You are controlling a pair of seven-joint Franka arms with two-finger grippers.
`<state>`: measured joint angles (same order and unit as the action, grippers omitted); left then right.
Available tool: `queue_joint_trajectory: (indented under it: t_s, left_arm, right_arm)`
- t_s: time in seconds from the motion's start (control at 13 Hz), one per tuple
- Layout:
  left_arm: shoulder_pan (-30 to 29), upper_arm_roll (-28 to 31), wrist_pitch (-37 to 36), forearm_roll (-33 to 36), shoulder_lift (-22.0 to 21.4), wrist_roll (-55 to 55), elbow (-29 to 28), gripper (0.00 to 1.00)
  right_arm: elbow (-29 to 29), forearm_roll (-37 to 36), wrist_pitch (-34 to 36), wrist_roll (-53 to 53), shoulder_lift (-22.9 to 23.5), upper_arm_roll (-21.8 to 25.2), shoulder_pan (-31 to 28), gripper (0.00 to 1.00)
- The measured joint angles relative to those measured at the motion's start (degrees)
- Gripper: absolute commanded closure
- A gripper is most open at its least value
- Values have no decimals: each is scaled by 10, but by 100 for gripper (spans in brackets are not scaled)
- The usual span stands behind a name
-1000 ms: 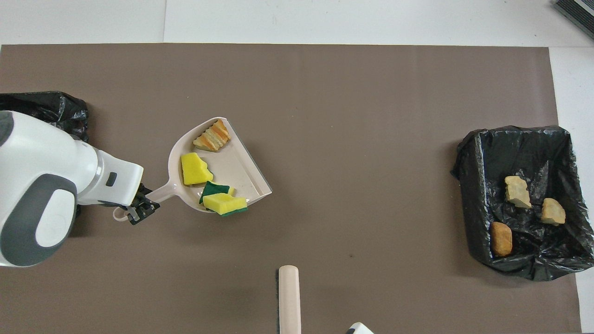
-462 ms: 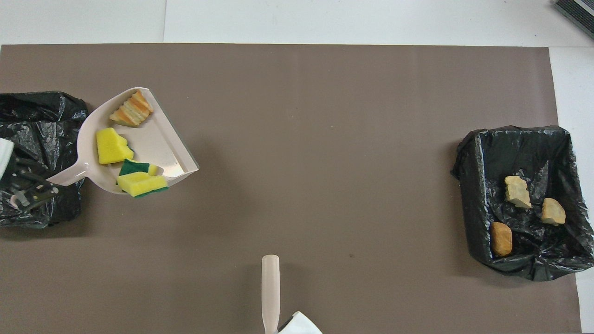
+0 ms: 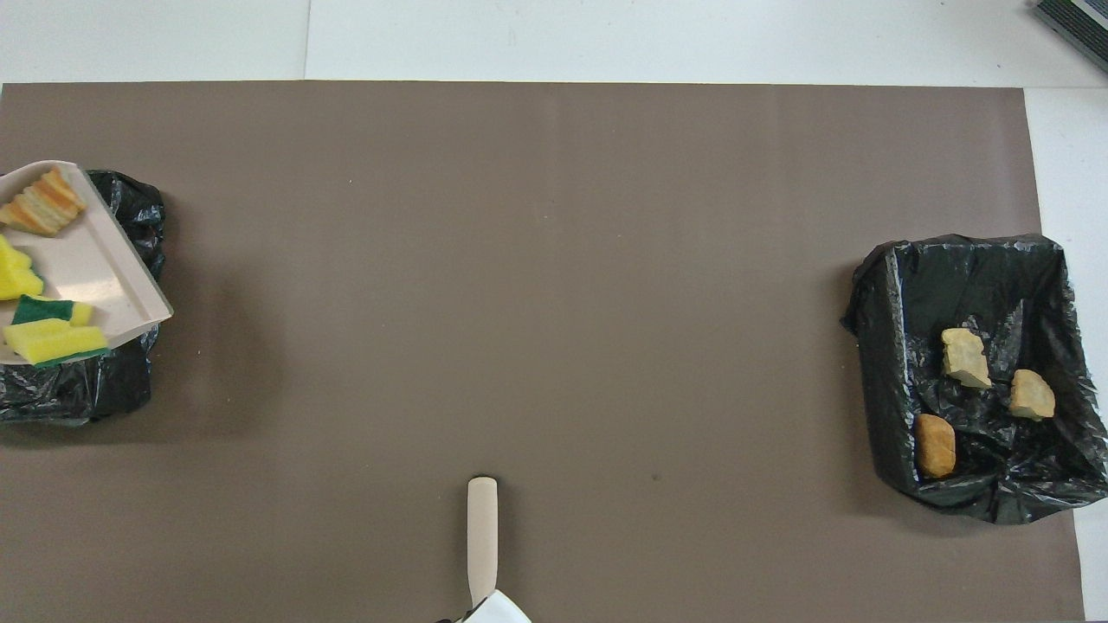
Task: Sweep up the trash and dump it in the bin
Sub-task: 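Tip the dustpan to dump the pieces into the bin with the left gripper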
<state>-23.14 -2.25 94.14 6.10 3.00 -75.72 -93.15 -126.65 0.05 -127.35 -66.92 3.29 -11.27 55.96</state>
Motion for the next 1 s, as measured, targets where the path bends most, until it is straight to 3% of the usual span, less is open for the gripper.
queue_joint_trajectory:
  t_s: [0.31, 0.69, 0.77, 0.85, 1.0]
  left_arm:
    - [-80, 3, 18, 113, 72, -13, 60, 100]
    - [-72, -8, 53, 246, 98, -12, 80, 100]
    - [-58, -11, 52, 268, 98, -12, 80, 100]
    - [-41, -11, 52, 284, 98, -12, 79, 100]
    - [-17, -13, 50, 318, 99, -11, 73, 100]
  right_arm:
    - [7, -28, 1, 0, 3, 5, -2, 97]
    - [7, -57, -37, 0, 13, 6, -26, 91]
    - [7, -60, -45, 0, 18, 6, -37, 57]
    - [8, -61, -46, 0, 22, 6, -45, 1]
    - [26, -61, -29, 0, 27, 6, -53, 0]
